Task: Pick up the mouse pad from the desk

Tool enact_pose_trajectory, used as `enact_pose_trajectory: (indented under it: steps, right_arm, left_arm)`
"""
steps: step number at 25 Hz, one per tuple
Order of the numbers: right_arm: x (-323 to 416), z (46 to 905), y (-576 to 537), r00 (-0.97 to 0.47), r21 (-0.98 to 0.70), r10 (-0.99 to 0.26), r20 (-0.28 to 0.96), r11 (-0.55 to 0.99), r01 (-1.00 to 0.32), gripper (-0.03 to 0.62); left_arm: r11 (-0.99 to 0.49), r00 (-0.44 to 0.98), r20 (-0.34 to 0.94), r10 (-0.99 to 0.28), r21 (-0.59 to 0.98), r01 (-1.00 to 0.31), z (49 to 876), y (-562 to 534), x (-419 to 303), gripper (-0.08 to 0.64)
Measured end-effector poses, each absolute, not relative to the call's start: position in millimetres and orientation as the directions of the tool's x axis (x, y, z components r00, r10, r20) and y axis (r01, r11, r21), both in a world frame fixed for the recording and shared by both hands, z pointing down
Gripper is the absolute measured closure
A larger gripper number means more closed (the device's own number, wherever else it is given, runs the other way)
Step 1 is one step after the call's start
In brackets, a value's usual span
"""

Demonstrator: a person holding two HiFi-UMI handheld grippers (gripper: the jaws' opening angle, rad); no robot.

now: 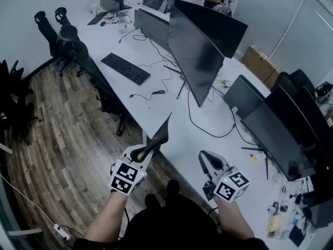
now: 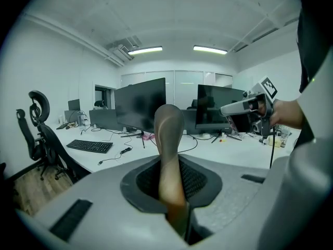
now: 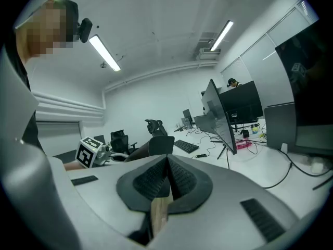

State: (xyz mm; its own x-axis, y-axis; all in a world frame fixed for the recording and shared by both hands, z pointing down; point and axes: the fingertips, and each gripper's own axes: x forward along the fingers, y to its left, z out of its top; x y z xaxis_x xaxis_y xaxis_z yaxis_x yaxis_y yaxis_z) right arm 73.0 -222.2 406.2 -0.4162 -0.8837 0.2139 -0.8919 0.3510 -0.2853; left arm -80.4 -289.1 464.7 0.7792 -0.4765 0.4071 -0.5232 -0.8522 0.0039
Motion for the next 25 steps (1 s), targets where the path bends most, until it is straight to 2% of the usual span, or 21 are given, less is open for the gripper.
enact_pose_trajectory:
  steps: [7, 12, 17, 25]
  right_arm:
    - [59, 400, -212, -0.452, -0.303, -0.863, 0.225, 0.379, -0.874, 0.586]
    - [57, 374, -221, -0.483, -0.246, -0.856, 0.182, 0.436, -0.866, 0.586]
    - [86, 366, -216, -0.484, -0.173, -0.858, 0.172, 0.457, -0.872, 0.586]
    - [156, 375, -200, -0.47, -0.213, -0.869, 0.158, 0.434, -0.875, 0.587]
  left_arm:
    - [-0.844, 0.787, 0.362, -0.5, 0.001, -0.537, 442, -279, -94, 0.509]
    - [-0.844, 0.794, 0.34, -0.504, 0.005, -0.537, 432, -271, -93, 0.509]
    - [-0.827, 0.783, 0.334, -0.525, 0.016, -0.562, 426, -262, -75, 0.509]
    - [-0.789, 0.75, 0.334, -0.571, 0.031, -0.614, 415, -254, -37, 0.509]
